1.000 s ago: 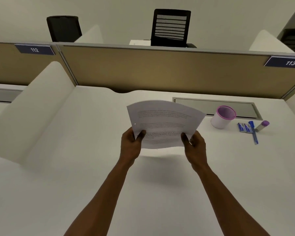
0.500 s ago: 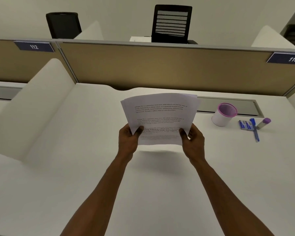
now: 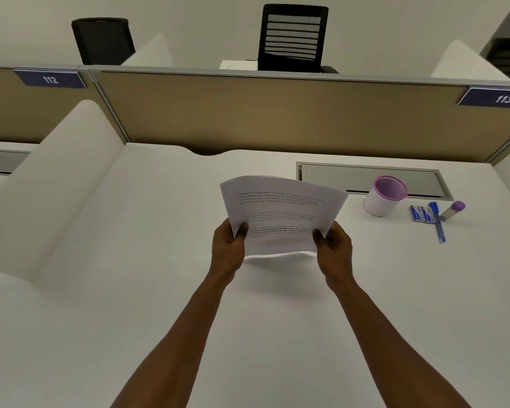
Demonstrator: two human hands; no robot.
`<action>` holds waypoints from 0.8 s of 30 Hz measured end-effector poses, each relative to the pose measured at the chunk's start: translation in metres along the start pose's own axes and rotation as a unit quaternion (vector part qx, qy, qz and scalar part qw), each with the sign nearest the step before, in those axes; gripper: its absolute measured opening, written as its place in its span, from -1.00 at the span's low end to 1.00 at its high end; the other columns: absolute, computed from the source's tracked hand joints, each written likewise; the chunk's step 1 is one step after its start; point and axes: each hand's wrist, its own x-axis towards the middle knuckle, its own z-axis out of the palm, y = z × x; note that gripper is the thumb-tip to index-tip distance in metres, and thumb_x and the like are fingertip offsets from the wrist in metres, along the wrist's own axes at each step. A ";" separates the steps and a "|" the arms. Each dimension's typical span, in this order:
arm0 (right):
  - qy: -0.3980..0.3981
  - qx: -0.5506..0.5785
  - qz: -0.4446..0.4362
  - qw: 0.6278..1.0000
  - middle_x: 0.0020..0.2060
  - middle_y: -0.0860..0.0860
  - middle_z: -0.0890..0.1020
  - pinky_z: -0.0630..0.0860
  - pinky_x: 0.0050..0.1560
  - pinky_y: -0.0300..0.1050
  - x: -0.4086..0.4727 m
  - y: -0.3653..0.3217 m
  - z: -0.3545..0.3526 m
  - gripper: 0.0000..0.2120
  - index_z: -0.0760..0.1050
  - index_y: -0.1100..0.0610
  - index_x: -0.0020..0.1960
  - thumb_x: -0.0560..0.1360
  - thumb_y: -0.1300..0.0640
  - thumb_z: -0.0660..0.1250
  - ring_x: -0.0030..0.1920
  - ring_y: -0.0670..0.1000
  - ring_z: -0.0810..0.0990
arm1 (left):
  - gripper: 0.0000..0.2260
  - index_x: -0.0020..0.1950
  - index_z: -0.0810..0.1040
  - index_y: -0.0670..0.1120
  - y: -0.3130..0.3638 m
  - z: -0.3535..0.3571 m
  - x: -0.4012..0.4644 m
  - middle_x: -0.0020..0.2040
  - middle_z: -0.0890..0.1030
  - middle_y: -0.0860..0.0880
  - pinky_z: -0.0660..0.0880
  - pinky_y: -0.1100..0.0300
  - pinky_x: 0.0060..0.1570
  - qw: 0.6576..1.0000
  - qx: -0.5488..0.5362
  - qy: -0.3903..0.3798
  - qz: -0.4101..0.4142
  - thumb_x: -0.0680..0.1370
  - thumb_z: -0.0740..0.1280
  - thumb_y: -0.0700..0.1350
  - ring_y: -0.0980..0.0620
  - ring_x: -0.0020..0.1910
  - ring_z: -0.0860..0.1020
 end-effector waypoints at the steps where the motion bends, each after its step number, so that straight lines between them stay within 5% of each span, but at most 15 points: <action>1: -0.003 0.001 -0.003 1.000 -0.04 -0.14 0.68 0.58 -0.03 -0.31 0.000 0.000 0.000 -0.71 0.55 -0.09 0.11 0.55 0.27 0.28 -0.01 -0.12 0.66 | -0.80 0.13 0.60 0.11 0.002 -0.001 0.000 0.04 0.69 0.05 0.64 -0.03 0.08 1.000 -0.003 -0.004 0.004 0.62 0.25 -0.12 -0.03 0.07 0.65; 8: -0.014 -0.028 0.021 0.999 0.01 -0.14 0.68 0.57 0.10 -0.15 -0.003 0.003 0.006 -0.76 0.55 -0.05 0.19 0.57 0.19 0.28 0.05 -0.10 0.64 | -0.77 0.29 0.53 -0.02 -0.001 0.001 -0.004 0.13 0.64 -0.01 0.62 0.04 0.14 0.999 0.036 -0.020 0.005 0.66 0.22 -0.18 -0.03 0.14 0.61; 13: -0.004 -0.031 0.018 0.999 0.04 -0.09 0.67 0.56 0.12 -0.12 -0.002 -0.002 0.006 -0.75 0.54 0.00 0.21 0.56 0.20 0.30 0.04 -0.07 0.63 | -0.76 0.25 0.53 0.11 0.002 0.002 -0.004 0.09 0.65 0.14 0.59 0.34 0.00 0.999 0.034 -0.021 0.020 0.65 0.22 -0.13 0.14 0.11 0.61; 17: -0.016 -0.034 0.023 0.999 0.03 -0.06 0.67 0.58 0.14 -0.06 -0.003 -0.002 0.008 -0.78 0.54 0.02 0.20 0.59 0.20 0.26 0.07 0.00 0.63 | -0.74 0.26 0.52 0.09 0.000 0.006 -0.004 0.13 0.63 0.07 0.59 0.19 0.11 0.998 0.053 -0.032 0.017 0.68 0.18 -0.19 0.05 0.14 0.60; 21: -0.006 -0.028 -0.002 1.000 -0.01 -0.15 0.67 0.59 0.09 -0.13 0.003 -0.014 0.008 -0.80 0.55 -0.06 0.12 0.58 0.19 0.27 0.03 -0.09 0.64 | -0.70 0.14 0.50 0.28 0.015 0.003 0.001 0.07 0.63 0.19 0.59 0.34 -0.06 0.998 0.046 -0.024 0.043 0.66 0.20 -0.16 0.15 0.09 0.61; 24: -0.018 -0.035 -0.034 0.999 -0.01 -0.14 0.67 0.59 0.03 -0.16 0.008 -0.030 0.008 -0.78 0.55 -0.11 0.09 0.58 0.19 0.27 0.03 -0.05 0.65 | -0.69 0.19 0.51 0.24 0.030 -0.001 0.009 0.08 0.64 0.13 0.61 0.26 -0.01 0.998 0.016 -0.027 0.059 0.64 0.22 -0.18 0.10 0.11 0.62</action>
